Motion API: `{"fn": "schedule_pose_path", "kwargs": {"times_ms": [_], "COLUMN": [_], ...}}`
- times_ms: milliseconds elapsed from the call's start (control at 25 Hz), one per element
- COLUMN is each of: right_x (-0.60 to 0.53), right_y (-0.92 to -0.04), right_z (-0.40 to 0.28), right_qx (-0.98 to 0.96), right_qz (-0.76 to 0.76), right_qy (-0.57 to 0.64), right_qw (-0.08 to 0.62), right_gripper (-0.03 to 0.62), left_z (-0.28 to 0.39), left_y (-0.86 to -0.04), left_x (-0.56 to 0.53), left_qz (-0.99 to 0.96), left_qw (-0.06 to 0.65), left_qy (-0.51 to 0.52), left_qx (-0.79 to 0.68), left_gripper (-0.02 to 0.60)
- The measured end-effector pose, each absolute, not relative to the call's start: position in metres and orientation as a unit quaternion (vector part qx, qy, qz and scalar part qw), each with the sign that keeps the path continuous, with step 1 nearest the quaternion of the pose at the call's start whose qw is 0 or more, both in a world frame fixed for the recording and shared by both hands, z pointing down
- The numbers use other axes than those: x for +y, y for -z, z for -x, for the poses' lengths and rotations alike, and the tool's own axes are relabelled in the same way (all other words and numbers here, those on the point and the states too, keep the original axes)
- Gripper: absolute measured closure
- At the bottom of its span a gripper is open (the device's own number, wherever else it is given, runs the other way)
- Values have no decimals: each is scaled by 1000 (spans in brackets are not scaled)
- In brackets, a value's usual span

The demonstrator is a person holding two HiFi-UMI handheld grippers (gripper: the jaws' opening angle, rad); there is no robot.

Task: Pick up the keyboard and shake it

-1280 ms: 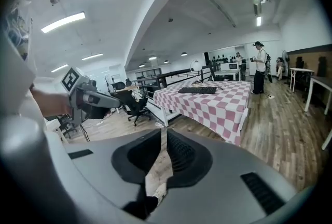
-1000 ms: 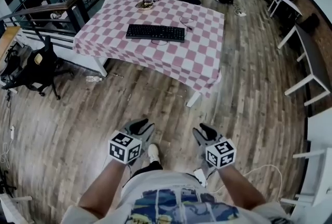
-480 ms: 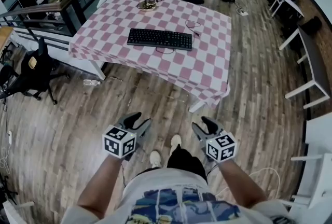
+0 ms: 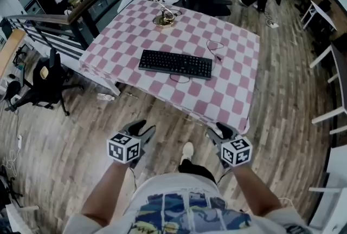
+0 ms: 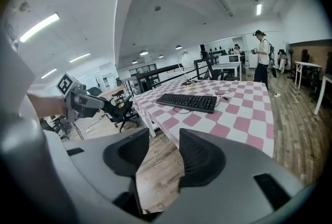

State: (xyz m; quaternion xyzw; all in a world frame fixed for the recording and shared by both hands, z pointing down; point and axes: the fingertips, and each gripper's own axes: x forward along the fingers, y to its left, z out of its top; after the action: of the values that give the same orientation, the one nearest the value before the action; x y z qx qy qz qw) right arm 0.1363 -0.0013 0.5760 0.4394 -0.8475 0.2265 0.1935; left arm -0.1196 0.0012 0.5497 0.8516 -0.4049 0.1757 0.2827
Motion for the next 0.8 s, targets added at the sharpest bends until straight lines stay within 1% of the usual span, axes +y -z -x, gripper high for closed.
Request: {"fn": "schedule_pose_path", "kwargs": {"times_ms": [240, 440, 800], "right_x": [-104, -166, -248], "right_y": [-590, -617, -657], "right_z": [-169, -189, -198], "right_qx": [-857, -861, -844], "right_qz": [-419, -398, -401], "right_qy": [-234, -240, -287], "right_qw": [188, 206, 213], "right_gripper": [414, 414, 414], "left_z": [98, 79, 102], "left_y": [-543, -547, -575], "left_x": [-88, -137, -210], "left_qz": [-839, -834, -816], "left_qw": [283, 288, 298], "left_qy": [-174, -167, -204], "left_qx": [-432, -441, -451], "left_gripper": [405, 405, 405]}}
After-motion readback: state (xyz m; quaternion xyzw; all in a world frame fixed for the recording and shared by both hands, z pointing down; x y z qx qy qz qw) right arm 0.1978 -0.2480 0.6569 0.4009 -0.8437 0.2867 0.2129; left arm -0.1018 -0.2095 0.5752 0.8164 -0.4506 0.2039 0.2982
